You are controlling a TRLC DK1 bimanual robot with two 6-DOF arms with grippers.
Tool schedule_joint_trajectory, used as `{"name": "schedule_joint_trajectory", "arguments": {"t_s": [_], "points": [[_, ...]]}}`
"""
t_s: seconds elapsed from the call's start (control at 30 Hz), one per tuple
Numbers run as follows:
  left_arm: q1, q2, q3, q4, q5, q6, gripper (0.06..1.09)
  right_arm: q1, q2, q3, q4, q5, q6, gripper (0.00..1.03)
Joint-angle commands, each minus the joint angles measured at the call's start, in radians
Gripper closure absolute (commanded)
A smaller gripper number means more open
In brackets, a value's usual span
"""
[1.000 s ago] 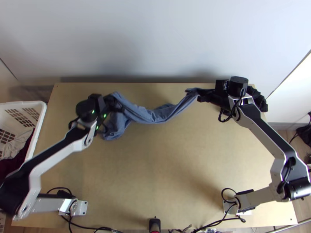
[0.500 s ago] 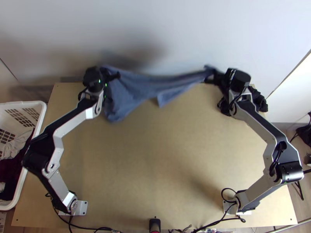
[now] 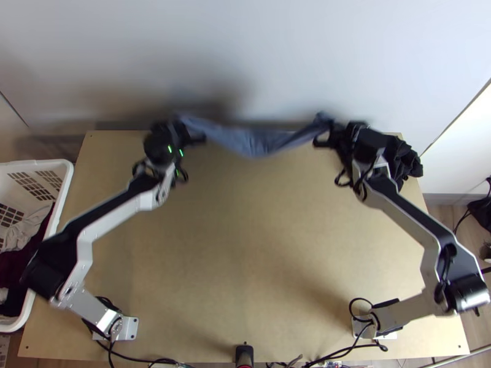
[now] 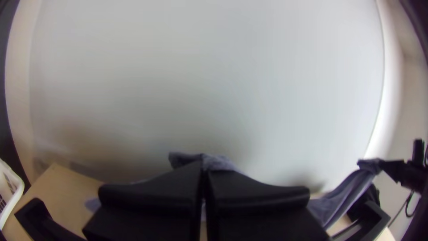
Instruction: Fold the t-shirt
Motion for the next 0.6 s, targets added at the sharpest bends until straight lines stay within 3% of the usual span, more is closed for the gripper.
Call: {"name": "schedule_joint_trajectory", "arguments": {"t_s": [0.0, 0.13, 0.3, 0.47, 0.57], "points": [[-0.18, -0.174, -0.342, -0.013, 0.084, 0.14, 1.05, 0.054, -0.128, -0.216, -0.143, -0.15, -0.152, 1.0], [-0.205, -0.295, -0.42, -0.136, 0.121, 0.147, 1.05, 0.072, -0.21, -0.229, -0.378, -0.252, -0.242, 1.0], [-0.208, -0.428, -0.436, -0.409, 0.142, 0.17, 1.05, 0.117, -0.268, -0.202, -0.81, -0.271, -0.44, 0.99], [-0.154, -0.609, -0.489, -0.54, 0.193, 0.22, 1.05, 0.132, -0.414, -0.233, -0.921, -0.351, -0.469, 0.99], [-0.147, -0.705, -0.491, -0.688, 0.231, 0.218, 1.05, 0.13, -0.43, -0.199, -1.113, -0.392, -0.538, 0.98]]}}
